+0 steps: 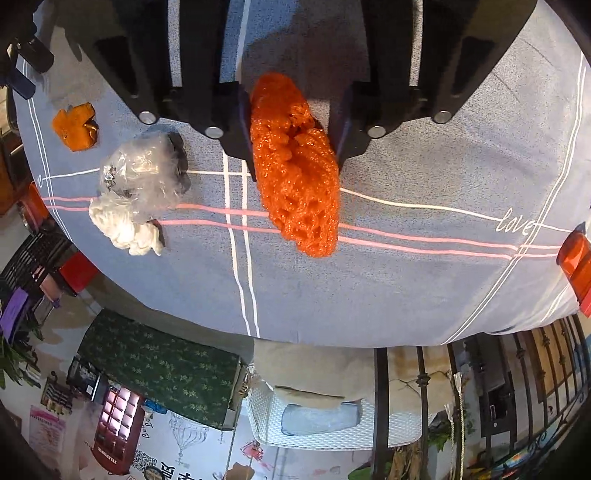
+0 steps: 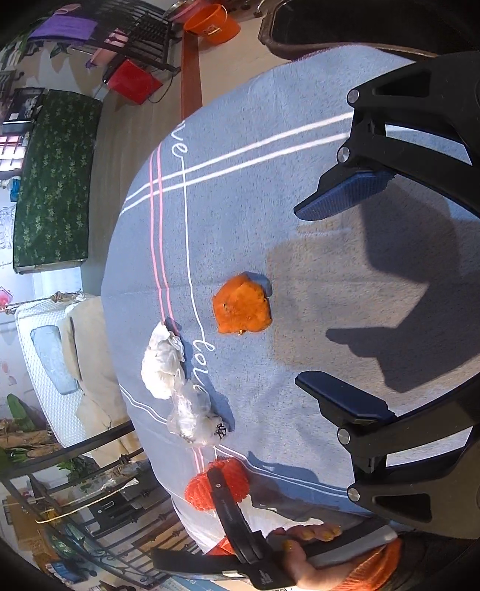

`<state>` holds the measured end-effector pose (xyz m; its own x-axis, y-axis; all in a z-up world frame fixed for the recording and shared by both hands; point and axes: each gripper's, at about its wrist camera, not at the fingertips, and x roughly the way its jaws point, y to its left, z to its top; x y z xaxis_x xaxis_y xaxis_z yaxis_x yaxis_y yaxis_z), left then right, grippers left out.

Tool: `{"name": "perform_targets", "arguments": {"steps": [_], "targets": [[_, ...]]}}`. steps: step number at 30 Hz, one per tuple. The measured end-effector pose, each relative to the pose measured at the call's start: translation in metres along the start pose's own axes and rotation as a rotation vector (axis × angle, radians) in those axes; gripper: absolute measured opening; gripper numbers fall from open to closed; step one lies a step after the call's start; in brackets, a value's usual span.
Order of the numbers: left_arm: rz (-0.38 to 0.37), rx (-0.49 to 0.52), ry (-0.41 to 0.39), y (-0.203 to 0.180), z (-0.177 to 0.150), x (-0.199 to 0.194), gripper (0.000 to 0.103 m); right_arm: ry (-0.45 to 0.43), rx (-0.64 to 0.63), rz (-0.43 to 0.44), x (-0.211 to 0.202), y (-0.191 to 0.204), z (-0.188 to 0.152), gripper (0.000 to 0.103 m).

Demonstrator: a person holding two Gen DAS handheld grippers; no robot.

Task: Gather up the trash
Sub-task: 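Grasp the orange foam net with the left tool while the right tool grasps the orange scrap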

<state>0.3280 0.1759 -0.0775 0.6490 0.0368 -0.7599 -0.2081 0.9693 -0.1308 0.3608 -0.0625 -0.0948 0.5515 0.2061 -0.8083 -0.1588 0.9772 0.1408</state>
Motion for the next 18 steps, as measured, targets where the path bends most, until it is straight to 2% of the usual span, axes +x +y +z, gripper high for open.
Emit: {"name": "perform_targets", "arguments": {"steps": [4,10,18], "targets": [[-0.004,0.008,-0.012,-0.002,-0.003,-0.002,0.027,0.017,0.006,0.004,0.007,0.003,0.002,0.083],[-0.023,0.036,-0.031,-0.008,-0.006,-0.008,0.026,0.049,-0.004,0.003,0.021,0.006,0.014,0.083],[-0.061,-0.009,-0.046,0.005,-0.007,-0.022,0.026,0.080,-0.042,-0.049,0.046,0.013,0.032,0.083]]}}
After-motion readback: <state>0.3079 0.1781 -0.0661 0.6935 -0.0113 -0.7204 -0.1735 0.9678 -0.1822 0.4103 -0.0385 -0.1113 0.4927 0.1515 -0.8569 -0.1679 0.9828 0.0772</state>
